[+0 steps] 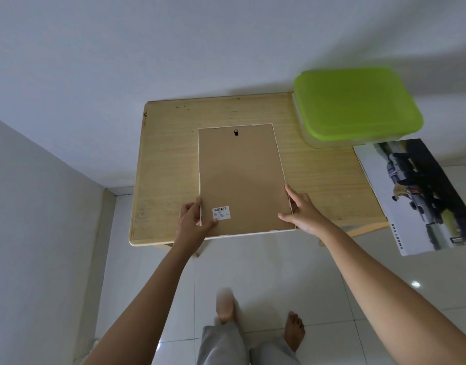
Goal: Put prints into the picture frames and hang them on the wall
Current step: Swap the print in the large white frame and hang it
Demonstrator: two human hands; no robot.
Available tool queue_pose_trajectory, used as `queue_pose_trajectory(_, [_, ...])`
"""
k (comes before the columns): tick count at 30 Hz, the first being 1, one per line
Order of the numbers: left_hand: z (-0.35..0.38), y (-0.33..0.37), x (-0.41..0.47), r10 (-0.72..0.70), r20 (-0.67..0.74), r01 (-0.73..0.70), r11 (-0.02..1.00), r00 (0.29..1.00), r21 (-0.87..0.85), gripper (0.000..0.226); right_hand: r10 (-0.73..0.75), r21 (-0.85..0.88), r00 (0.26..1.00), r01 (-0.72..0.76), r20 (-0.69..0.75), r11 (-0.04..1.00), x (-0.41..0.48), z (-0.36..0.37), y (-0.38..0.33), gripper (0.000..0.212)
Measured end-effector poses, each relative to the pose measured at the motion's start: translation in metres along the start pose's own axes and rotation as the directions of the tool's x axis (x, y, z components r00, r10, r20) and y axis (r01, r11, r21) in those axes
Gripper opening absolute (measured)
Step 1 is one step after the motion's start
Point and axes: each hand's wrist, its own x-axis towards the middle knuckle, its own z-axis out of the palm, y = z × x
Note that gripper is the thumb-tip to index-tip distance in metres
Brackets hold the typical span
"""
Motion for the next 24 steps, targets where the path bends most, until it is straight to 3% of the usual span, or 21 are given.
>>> queue_pose_trajectory(4, [0.006,0.002,-0.002,-0.018,-0.053,0.017,1.000,0.998,-0.016,0.074,-0.090,0.066,0.989,0.098,-0.120,0.993,0.001,0.003,0.009,0.066])
queue_pose_trajectory(8, [0.018,-0.002,-0.004,-0.029,-0.110,0.033,0.999,0.993,0.034,0.091,-0.106,0.069,0.981,0.119,-0.164,0.991,-0.002,0.006,0.011,0.075])
queue_pose_trajectory(17, [0.019,-0.005,0.001,-0.036,-0.107,0.037,0.999,0.994,0.007,0.089,-0.148,0.056,0.957,0.167,-0.249,0.984,-0.001,0.008,0.012,0.079])
queue_pose_trajectory(20, [0.014,-0.003,0.003,-0.008,-0.090,0.014,0.998,0.996,0.063,0.088,-0.165,-0.195,0.956,0.118,-0.241,0.974,-0.006,0.011,0.004,0.076])
queue_pose_trajectory(24, [0.006,0.003,0.010,0.091,-0.122,-0.068,0.982,0.988,0.178,0.078,-0.366,-0.559,0.882,0.151,-0.295,0.815,-0.005,0.021,-0.011,0.073])
